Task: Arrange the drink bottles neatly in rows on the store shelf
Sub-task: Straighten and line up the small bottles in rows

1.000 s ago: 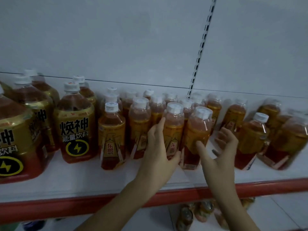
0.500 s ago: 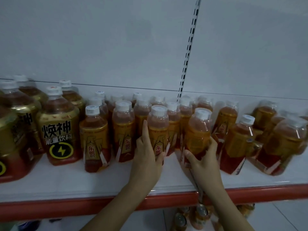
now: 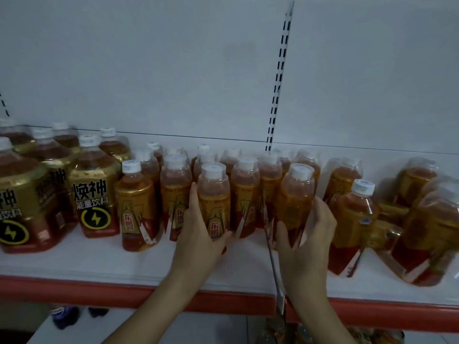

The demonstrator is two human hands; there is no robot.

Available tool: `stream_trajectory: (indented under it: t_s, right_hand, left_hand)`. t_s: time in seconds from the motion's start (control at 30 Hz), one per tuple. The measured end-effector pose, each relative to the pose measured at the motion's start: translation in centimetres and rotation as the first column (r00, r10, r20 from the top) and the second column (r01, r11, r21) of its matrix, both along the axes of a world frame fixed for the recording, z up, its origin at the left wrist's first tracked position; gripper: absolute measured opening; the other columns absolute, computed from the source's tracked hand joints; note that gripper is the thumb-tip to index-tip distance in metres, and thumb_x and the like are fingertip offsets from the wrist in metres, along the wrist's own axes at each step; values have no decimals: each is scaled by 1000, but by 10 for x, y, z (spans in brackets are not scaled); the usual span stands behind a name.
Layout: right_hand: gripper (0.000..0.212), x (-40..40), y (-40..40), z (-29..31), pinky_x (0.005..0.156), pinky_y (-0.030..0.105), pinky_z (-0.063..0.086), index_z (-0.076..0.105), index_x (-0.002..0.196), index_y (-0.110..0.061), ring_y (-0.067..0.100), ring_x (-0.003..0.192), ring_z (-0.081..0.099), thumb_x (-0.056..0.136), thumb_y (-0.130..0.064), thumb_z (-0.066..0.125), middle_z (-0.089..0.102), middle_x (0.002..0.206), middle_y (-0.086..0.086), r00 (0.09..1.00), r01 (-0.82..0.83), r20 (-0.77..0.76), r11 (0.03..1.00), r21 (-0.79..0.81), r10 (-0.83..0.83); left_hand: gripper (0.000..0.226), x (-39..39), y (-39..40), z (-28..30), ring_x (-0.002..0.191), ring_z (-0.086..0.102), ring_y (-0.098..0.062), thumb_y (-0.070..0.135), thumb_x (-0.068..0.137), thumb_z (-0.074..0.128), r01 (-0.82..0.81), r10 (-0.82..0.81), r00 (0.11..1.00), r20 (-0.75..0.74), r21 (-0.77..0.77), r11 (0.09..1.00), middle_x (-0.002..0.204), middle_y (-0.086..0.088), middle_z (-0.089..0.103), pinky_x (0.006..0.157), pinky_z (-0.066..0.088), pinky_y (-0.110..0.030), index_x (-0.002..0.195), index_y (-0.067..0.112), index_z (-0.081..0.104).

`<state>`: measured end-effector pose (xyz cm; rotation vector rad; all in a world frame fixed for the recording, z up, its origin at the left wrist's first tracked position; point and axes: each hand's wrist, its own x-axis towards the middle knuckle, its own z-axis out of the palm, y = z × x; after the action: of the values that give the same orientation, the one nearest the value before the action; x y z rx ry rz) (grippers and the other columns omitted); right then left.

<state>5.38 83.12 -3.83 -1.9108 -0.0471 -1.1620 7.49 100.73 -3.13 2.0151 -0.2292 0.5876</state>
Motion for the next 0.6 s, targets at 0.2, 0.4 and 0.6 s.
stream_trajectory:
  t_s: [0.2, 0.4, 0.6]
  right_hand:
    - [62, 0, 18, 52, 81, 15, 53, 36, 141, -32, 2, 100, 58, 94, -8, 68, 49, 125, -3, 968, -250, -11, 956, -151, 252]
    - [61, 45, 26, 117, 81, 28, 40, 30, 151, -13, 28, 112, 58, 97, -11, 58, 36, 146, 10, 889, -346, -431, 842, -415, 154]
    - [54, 71, 31, 127, 77, 35, 46, 44, 133, -5, 30, 94, 54, 92, -28, 70, 32, 137, 13, 853, -309, -521, 767, -563, -39]
  left_hand:
    - [111, -15, 1, 39, 144, 20, -6, 31, 80, 80, -135, 96, 958, 271, 129, 982, 153, 6, 23, 115, 20, -21, 155, 35, -1]
    - [49, 14, -8, 129, 113, 49, -6, 33, 92, 60, 65, -133, 986, 102, 497, 866, 133, 10, 49, 100, 45, -30, 139, 32, 47]
    - [35, 71, -3, 151, 102, 63, -19, 20, 96, 51, 189, -89, 975, -203, 558, 808, 128, -2, 61, 86, 53, -32, 130, 20, 58]
